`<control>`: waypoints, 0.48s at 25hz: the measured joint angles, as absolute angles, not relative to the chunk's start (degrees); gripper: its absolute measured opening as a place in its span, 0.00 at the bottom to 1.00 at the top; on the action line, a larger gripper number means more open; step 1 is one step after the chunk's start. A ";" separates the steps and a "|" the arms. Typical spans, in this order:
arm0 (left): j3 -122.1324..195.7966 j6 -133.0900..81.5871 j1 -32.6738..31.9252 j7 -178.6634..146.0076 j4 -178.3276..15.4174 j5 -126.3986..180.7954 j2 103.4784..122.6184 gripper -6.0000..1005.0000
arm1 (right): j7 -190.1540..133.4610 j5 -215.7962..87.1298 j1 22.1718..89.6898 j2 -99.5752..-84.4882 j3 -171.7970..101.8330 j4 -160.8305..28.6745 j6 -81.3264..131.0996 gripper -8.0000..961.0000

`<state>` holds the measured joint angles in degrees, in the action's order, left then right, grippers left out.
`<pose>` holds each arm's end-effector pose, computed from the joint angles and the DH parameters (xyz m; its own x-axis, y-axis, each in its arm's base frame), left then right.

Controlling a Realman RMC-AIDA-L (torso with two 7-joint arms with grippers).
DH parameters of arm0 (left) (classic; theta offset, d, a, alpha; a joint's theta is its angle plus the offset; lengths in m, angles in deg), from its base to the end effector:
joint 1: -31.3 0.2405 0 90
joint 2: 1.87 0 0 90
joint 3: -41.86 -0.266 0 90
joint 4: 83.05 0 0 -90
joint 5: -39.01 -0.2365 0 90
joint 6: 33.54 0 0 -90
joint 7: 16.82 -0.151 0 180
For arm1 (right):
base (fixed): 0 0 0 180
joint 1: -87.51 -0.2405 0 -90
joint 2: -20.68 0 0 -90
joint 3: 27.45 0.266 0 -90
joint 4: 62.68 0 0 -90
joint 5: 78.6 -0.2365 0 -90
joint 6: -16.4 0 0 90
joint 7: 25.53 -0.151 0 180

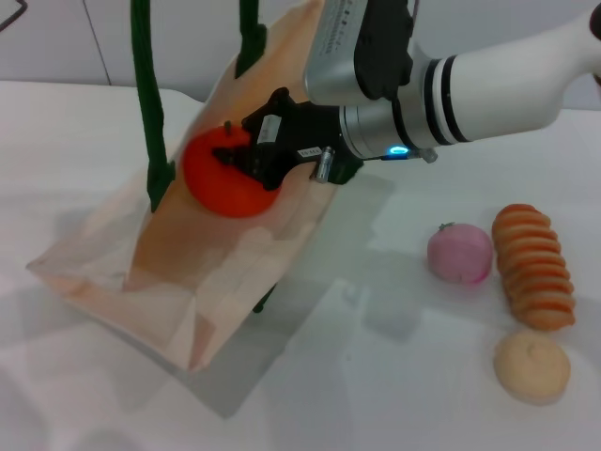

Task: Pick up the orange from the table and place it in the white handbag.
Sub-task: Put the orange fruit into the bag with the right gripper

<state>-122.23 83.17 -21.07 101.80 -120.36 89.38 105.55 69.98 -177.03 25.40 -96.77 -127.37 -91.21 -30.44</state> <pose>-0.2028 0.4116 0.1633 0.2381 0.5254 0.8169 0.5764 -0.7533 0.3165 0.0644 0.4532 -0.1384 0.9804 0.0536 -0.1896 0.0038 -0.9673 -0.2536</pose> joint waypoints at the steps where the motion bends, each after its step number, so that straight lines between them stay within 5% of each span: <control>1: -122.23 83.17 -21.07 101.80 -120.24 89.41 105.50 0.13 | 69.96 -177.04 25.40 -96.77 -127.48 -91.20 -29.94 0.08; 12: -122.18 83.15 -20.14 101.82 -120.08 92.41 105.36 0.15 | 69.93 -177.04 25.42 -96.87 -127.65 -91.19 -25.54 0.08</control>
